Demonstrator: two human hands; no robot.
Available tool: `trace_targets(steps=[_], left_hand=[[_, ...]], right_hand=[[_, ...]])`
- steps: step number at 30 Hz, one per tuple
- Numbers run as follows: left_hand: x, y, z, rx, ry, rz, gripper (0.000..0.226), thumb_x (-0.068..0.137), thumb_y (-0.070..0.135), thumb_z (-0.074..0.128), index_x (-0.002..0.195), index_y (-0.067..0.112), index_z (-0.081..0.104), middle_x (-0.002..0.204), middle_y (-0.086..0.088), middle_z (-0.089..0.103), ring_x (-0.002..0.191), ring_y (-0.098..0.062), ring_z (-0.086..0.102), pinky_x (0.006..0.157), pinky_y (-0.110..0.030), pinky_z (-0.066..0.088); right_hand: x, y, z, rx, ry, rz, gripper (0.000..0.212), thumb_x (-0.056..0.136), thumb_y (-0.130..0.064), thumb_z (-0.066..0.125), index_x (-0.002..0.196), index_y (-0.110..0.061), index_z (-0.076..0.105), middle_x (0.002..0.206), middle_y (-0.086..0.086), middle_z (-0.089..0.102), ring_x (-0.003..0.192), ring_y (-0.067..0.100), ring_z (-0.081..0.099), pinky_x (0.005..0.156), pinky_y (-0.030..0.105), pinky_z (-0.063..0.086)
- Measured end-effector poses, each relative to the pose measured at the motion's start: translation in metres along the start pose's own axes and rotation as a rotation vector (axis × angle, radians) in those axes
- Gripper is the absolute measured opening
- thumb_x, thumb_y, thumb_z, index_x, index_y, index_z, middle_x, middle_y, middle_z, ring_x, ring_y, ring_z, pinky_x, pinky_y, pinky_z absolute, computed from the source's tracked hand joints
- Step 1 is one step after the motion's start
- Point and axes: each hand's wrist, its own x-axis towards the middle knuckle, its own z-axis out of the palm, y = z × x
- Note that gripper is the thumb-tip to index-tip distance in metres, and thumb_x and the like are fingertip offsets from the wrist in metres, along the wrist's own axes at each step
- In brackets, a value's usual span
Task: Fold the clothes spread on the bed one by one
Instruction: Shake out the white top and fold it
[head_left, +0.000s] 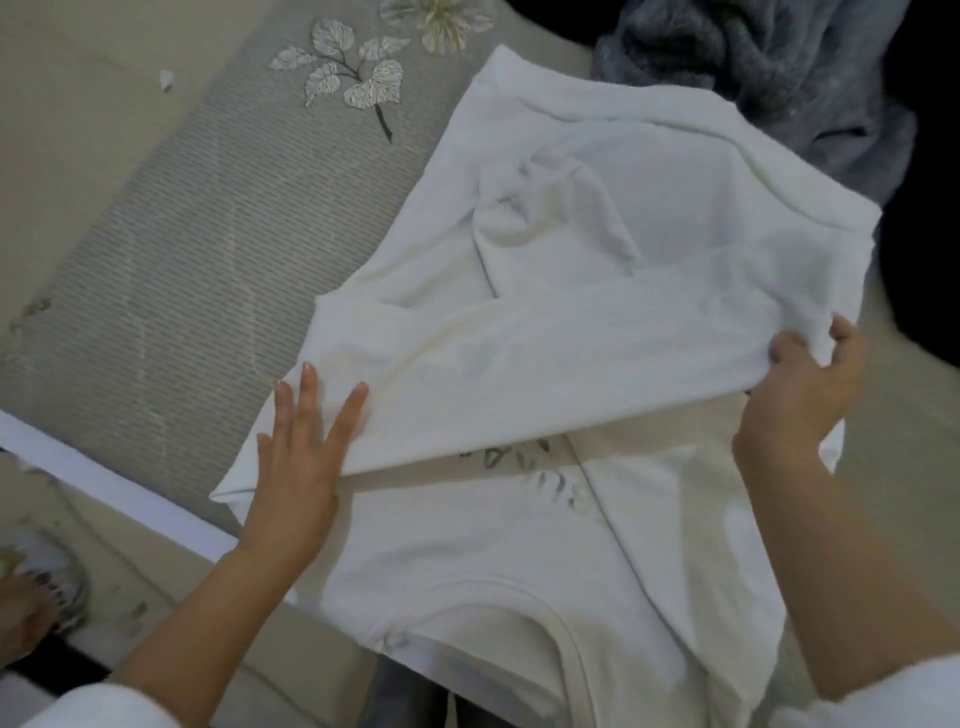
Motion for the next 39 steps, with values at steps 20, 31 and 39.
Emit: trace_targets(steps=[20,31,39], left_hand=[[0.082,0.054,-0.003,-0.117,-0.049,-0.133,0.054,0.099,0.050,0.018,0.150,0.038,0.009,0.161,0.000,-0.009,0.145,-0.023,-0.021,0.112,-0.056,-0.012],[0.130,0.022,-0.024,-0.020,0.271,-0.314,0.028,0.099,0.026,0.040,0.109,0.006,0.057,0.140,-0.009,0.043,0.138,-0.033,0.019,0.107,-0.062,0.012],[0.095,0.057,-0.004,-0.118,0.302,-0.085,0.050,0.096,0.032,0.034,0.142,0.010,0.037,0.156,-0.016,0.021,0.145,-0.032,0.014,0.113,-0.055,0.002]], right_hand=[[0.050,0.048,-0.028,-0.937,-0.116,-0.107,0.049,0.087,-0.022,0.052,0.134,-0.011,0.044,0.137,0.011,0.042,0.130,0.031,0.032,0.106,0.048,0.022],[0.085,0.048,-0.027,-0.838,-0.023,-0.288,0.023,0.102,-0.025,0.031,0.093,-0.010,0.046,0.079,0.004,0.046,0.085,0.031,0.051,0.096,0.050,0.036],[0.041,0.057,-0.001,-0.926,-0.149,-0.498,0.050,0.096,-0.027,0.046,0.143,-0.011,0.036,0.148,0.014,0.035,0.136,0.029,0.030,0.108,0.047,0.017]])
